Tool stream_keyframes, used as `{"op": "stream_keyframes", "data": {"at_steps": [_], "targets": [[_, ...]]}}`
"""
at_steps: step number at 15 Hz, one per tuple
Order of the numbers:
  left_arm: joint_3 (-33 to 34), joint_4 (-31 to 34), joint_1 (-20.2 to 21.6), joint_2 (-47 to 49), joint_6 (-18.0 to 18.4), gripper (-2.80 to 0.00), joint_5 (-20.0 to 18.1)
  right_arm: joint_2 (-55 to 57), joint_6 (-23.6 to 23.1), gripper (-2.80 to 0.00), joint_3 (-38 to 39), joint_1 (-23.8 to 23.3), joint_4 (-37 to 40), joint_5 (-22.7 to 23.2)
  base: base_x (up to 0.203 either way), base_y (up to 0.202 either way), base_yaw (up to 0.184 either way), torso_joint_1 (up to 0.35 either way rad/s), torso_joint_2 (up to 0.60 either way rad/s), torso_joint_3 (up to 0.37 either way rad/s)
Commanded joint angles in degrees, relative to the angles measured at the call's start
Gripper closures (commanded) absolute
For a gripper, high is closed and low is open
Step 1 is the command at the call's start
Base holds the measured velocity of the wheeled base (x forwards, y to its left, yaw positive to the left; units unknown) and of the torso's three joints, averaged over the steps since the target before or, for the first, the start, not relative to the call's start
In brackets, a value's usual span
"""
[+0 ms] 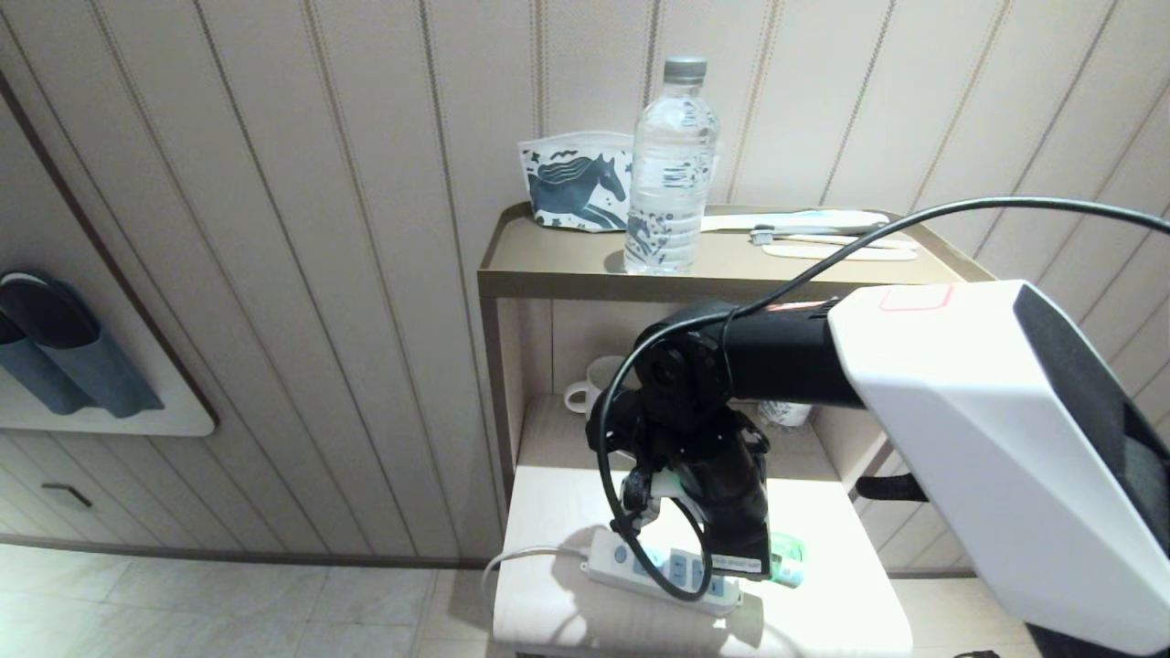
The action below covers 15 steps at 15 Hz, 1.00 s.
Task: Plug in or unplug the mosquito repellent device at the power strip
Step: Insert the plug into the socket
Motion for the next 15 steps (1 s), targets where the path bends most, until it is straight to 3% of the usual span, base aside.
{"op": "stream_keyframes", "data": {"at_steps": [1,15], "targets": [[0.00,0.02,0.01,-0.01,0.04,0.00,0.00,2.39,-0.28,0.00,-0.02,1.56,0.01,-0.78,0.000,0.000,0.000,0.000,0.00,0.000],[0.00,0.02,0.01,-0.01,0.01,0.00,0.00,3.52,-1.30,0.00,-0.03,3.04,-3.47,-2.97,0.000,0.000,0.000,0.000,0.00,0.000]]}}
